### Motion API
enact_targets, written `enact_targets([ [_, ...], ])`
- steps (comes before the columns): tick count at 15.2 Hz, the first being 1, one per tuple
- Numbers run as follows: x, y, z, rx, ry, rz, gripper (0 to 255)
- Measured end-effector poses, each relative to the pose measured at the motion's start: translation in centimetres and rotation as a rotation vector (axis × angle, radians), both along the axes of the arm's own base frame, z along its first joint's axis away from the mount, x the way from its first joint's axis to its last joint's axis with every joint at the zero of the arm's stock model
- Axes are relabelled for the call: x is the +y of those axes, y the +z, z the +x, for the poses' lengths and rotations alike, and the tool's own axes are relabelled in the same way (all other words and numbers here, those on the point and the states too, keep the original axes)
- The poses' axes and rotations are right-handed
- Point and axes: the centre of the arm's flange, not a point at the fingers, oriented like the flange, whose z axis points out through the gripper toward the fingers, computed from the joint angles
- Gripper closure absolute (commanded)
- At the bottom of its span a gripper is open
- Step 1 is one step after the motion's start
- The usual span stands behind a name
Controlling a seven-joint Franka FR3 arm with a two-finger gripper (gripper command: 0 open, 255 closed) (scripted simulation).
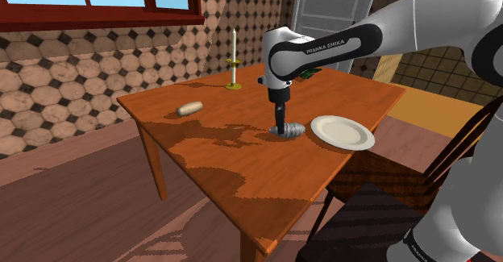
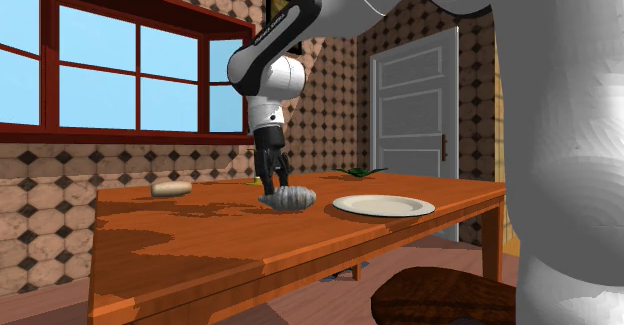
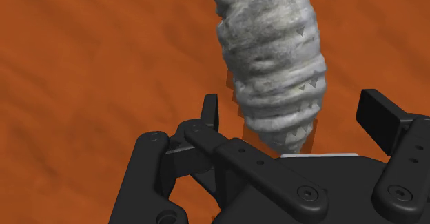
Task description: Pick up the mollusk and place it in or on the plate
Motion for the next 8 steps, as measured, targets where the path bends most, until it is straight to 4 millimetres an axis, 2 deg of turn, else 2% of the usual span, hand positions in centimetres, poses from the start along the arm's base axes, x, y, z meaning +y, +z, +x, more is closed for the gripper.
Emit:
enact_targets([
  [6, 0.02, -0.41, -0.15, 0.000, 0.000, 0.000, 0],
  [7, 0.02, -0.41, -0.15, 0.000, 0.000, 0.000, 255],
  [8, 0.01, -0.39, -0.14, -0.001, 0.000, 0.000, 255],
])
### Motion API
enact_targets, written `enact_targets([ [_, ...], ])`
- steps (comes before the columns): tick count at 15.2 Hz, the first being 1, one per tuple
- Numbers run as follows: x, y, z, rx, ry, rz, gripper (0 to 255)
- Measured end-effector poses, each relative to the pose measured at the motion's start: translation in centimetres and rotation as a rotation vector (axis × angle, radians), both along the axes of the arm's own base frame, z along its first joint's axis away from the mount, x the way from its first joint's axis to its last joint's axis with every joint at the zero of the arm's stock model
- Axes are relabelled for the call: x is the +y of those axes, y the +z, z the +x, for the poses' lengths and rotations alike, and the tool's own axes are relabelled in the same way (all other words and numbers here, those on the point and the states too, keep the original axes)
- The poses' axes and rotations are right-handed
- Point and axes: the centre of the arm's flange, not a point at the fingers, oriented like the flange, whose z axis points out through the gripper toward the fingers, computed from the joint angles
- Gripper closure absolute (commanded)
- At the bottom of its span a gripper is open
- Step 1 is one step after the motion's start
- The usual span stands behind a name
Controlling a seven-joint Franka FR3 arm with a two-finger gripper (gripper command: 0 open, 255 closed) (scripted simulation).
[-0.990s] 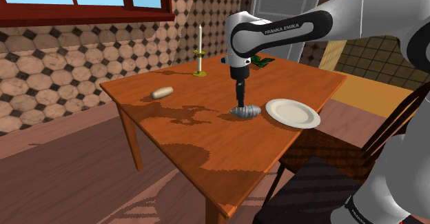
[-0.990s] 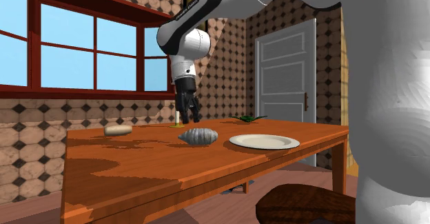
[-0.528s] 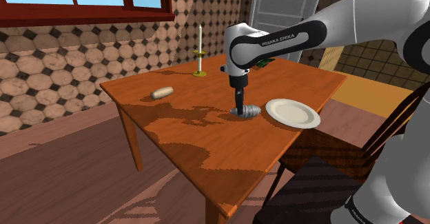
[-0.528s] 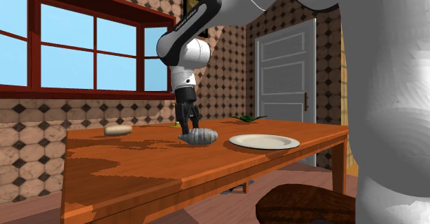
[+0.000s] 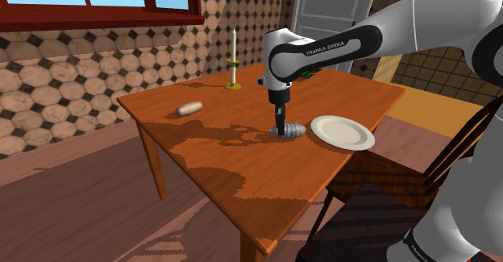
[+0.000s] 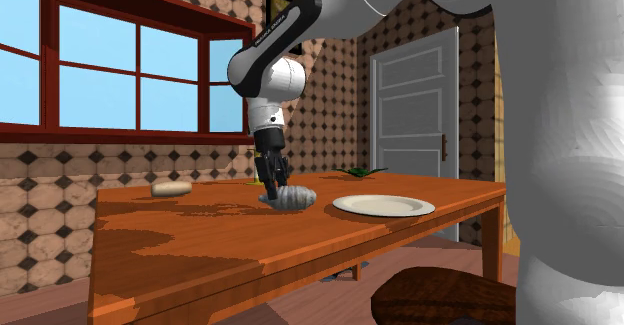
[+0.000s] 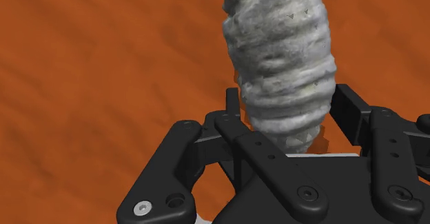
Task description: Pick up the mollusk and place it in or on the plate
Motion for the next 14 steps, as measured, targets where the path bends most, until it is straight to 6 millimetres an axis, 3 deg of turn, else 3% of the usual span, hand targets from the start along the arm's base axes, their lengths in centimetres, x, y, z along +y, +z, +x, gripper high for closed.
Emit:
enact_targets([
  [9, 0.0, 0.1, 0.0, -0.001, 0.001, 0.001, 255],
  [14, 0.0, 2.0, 0.0, 0.001, 0.000, 0.000, 255],
])
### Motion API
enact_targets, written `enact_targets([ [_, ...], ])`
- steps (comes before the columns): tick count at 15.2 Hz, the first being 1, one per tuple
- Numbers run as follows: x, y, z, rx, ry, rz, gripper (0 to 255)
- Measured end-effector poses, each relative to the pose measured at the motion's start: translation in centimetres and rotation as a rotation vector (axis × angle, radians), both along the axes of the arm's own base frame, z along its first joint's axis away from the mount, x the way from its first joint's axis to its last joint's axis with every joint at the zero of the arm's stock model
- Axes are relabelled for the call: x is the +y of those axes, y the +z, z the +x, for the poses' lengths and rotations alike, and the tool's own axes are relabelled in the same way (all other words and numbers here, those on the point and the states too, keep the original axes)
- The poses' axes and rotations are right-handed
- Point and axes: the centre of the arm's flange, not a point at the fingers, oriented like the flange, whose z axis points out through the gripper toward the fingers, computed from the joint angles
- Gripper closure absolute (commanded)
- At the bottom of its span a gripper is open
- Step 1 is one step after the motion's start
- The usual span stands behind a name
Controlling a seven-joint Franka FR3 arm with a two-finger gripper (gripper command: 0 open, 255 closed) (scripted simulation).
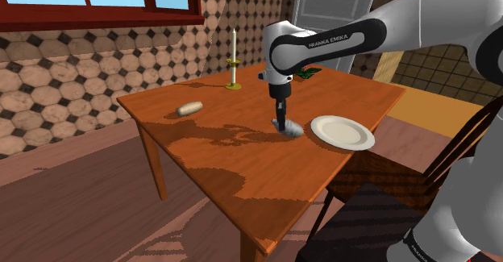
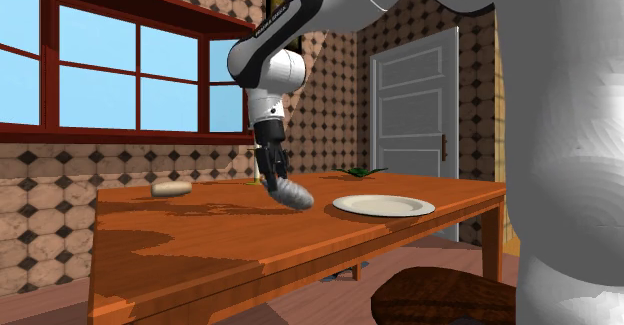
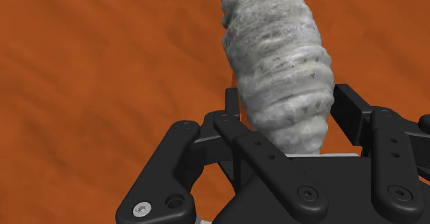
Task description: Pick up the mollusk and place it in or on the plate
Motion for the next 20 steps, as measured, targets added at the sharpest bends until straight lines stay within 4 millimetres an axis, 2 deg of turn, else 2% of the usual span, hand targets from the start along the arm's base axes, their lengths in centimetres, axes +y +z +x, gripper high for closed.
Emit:
enact_targets([
  [12, 0.1, 6.3, -0.1, 0.000, 0.000, 0.000, 255],
  [15, -2.4, 6.7, -1.3, 0.000, 0.000, 0.000, 255],
  [20, -8.3, 6.6, -4.3, 0.000, -0.001, 0.000, 255],
])
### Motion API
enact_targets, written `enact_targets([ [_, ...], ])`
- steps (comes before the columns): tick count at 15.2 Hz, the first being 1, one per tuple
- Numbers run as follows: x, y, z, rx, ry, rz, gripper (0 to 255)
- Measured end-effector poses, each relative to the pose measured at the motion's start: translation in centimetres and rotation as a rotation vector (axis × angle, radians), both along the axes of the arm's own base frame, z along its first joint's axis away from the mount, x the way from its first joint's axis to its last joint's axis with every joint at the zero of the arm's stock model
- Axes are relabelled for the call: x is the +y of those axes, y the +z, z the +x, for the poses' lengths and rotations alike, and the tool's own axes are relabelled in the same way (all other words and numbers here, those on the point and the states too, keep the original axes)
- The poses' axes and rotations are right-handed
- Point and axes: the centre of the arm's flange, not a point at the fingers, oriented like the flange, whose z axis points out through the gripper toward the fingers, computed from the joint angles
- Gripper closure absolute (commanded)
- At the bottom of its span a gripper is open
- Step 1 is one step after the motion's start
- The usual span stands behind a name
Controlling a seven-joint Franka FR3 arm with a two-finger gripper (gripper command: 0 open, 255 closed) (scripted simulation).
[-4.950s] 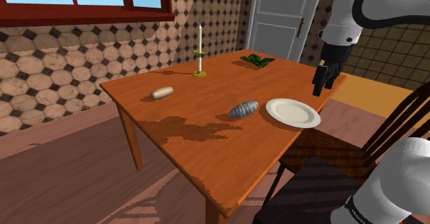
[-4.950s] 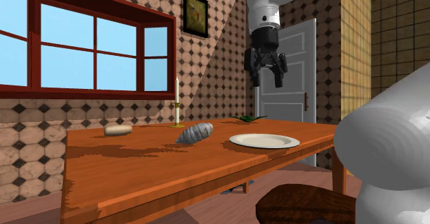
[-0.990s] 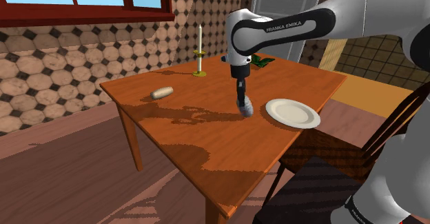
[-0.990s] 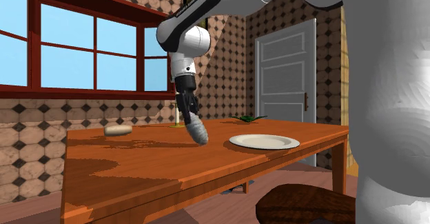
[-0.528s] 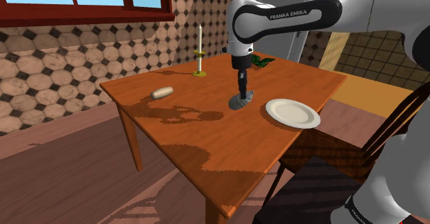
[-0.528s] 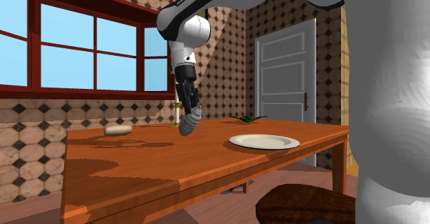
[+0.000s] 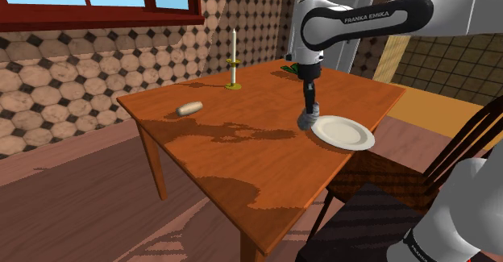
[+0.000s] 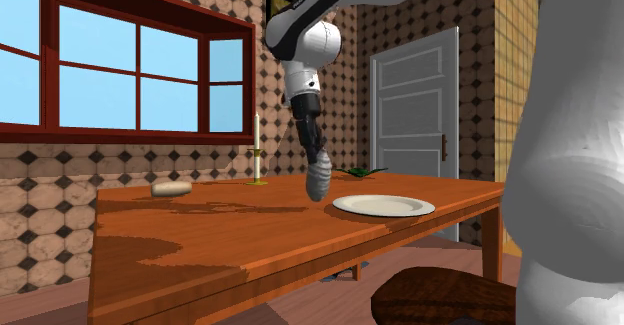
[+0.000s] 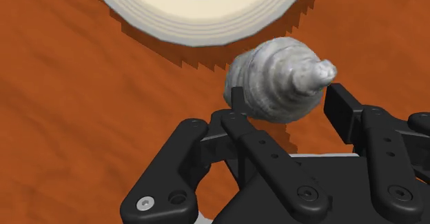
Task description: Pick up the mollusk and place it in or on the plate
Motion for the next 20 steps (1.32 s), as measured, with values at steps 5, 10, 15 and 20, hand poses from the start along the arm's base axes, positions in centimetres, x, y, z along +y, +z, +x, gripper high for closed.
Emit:
enact_targets([
  [5, -5.6, 0.3, -3.2, -0.001, 0.000, 0.000, 255],
  [10, -11.4, 0.1, -6.2, -0.001, -0.001, 0.000, 255],
  [15, -13.5, -0.3, -7.5, 0.000, 0.000, 0.000, 0],
  [20, -10.4, -4.4, -9.1, -0.098, -0.009, -0.090, 0],
])
